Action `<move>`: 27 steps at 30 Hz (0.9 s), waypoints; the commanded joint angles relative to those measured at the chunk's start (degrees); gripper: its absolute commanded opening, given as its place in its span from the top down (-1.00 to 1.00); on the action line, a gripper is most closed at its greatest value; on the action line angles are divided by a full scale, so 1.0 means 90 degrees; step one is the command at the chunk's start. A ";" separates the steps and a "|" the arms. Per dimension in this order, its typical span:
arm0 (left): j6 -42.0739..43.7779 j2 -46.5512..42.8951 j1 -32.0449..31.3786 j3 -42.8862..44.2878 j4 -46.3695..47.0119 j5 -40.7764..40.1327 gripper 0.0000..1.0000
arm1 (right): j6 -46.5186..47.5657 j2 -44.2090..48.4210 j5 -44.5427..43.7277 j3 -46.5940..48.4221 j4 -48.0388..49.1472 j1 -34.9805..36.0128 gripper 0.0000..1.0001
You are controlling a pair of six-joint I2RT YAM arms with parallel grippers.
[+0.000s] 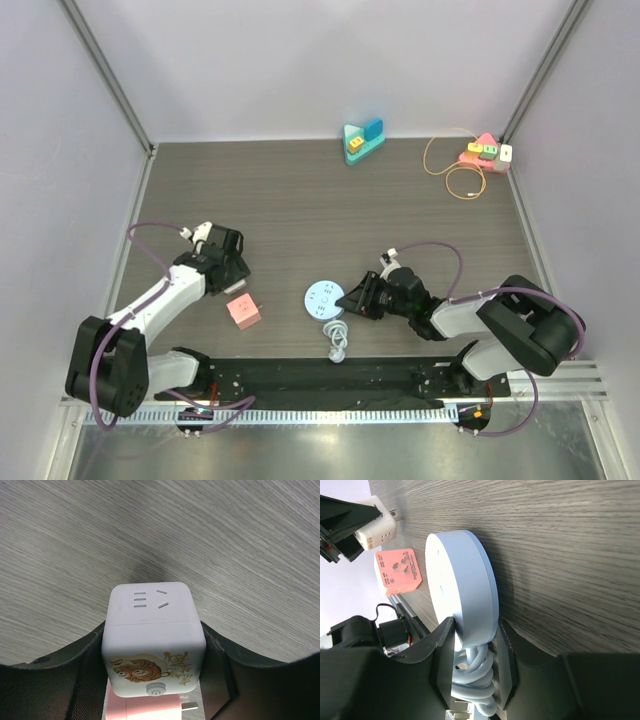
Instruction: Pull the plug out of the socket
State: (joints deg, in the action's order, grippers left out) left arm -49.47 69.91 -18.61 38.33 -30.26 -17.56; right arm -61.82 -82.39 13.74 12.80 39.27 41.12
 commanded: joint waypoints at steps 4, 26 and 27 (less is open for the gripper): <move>-0.0216 -0.0375 0.0037 -0.0206 0.0130 -0.0187 -0.24 | 0.0414 -0.0289 -0.0208 -0.0172 -0.0633 -0.0028 0.98; -0.0138 -0.1810 0.0037 0.0272 -0.0954 -0.0041 -0.99 | 0.0550 -0.0826 -0.0100 0.0725 -0.0915 -0.0019 0.98; -0.0109 -0.1869 0.0037 0.0302 -0.1022 0.0007 -0.99 | 0.0580 -0.0855 -0.0110 0.0785 -0.0964 -0.0019 0.98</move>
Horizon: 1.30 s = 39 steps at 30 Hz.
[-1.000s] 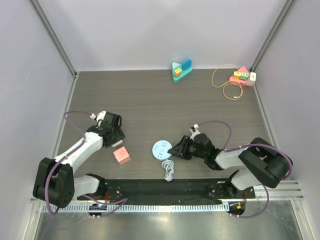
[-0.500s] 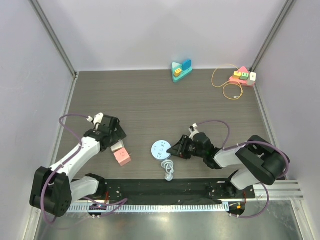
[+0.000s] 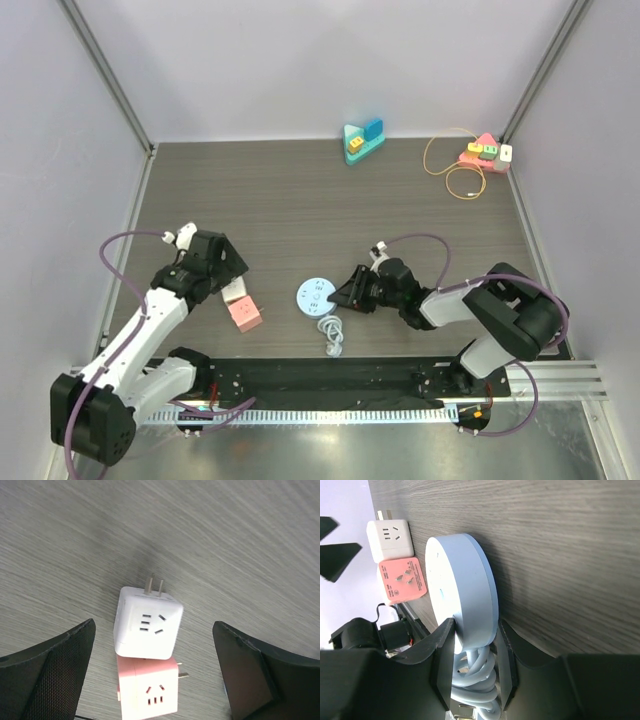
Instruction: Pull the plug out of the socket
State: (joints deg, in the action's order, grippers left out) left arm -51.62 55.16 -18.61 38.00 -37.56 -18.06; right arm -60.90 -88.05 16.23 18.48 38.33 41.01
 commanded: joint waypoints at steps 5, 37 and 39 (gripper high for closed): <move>0.0295 -0.0698 0.0037 0.0426 -0.0250 0.0698 -1.00 | 0.0712 -0.0450 -0.0514 0.0903 -0.1309 -0.0065 0.97; 0.0648 -0.1323 0.0037 0.0279 0.0355 0.1968 -0.97 | 0.0312 -0.6065 -0.1110 0.8755 -0.0829 0.0550 0.98; 0.0375 -0.1663 0.0027 0.0299 0.0336 0.2299 -0.97 | 0.0351 -0.6446 -0.1188 0.9390 -0.0996 0.0725 0.97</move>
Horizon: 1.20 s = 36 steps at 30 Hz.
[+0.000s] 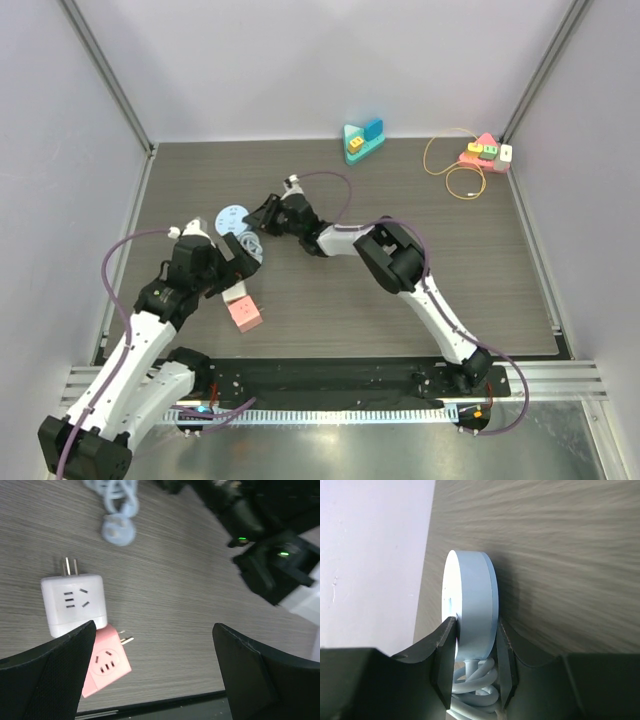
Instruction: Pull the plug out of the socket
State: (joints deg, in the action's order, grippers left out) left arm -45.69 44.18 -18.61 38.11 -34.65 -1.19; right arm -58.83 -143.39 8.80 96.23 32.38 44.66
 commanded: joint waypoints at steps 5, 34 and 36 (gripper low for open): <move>-0.0703 -0.1158 0.0037 0.0452 -0.0395 0.0416 -0.99 | 0.0130 -0.1204 -0.0450 0.2148 -0.0746 0.0632 0.98; -0.0831 -0.1374 0.0037 0.0639 -0.1277 0.1051 -0.95 | 0.2698 0.2406 0.0134 0.0393 -0.4975 -0.0996 -0.99; -0.0967 -0.1364 0.0037 0.0581 -0.1121 0.1041 -0.95 | 0.2971 0.2572 0.0204 0.0246 -0.4975 -0.1173 -0.99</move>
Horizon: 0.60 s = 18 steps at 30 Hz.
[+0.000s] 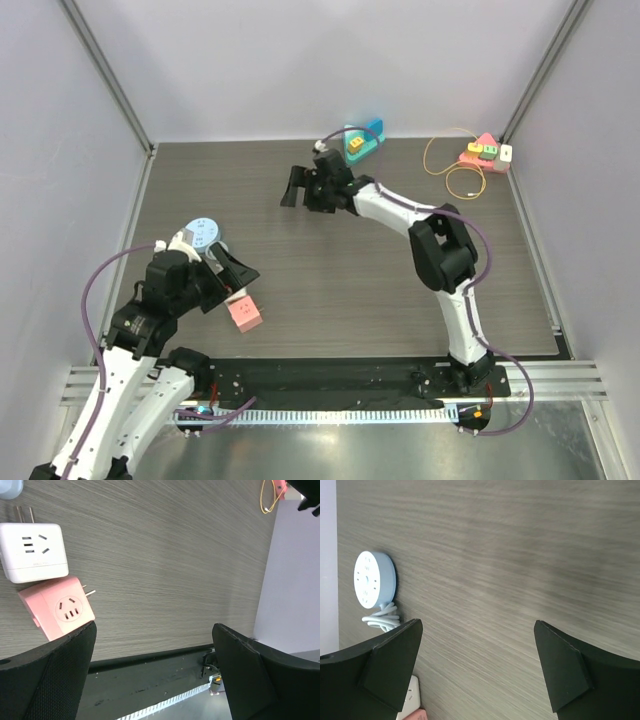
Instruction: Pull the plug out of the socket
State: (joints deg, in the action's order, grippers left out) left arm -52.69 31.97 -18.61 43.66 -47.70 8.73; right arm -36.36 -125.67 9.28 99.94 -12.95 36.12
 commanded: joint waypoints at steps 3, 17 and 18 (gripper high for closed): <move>-0.0230 0.0032 0.0037 -0.0134 0.0583 -0.0305 -0.93 | 0.0553 0.0788 -0.0326 -0.0469 0.0081 -0.0604 -0.99; 0.0169 0.2071 -0.0119 -0.0614 0.4839 -0.1819 -0.77 | 0.0672 -0.0068 -0.2260 0.0252 0.0843 -0.1728 -0.99; 0.0296 0.2499 -0.0226 -0.0555 0.5267 -0.2023 -0.77 | 0.0603 -0.0157 -0.2484 0.0359 0.0834 -0.1728 -0.99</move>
State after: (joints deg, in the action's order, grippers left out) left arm -53.82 48.77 -19.22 36.53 -16.08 -3.40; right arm -31.38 -124.70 -5.15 98.78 -8.54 19.29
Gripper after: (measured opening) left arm 0.886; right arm 0.996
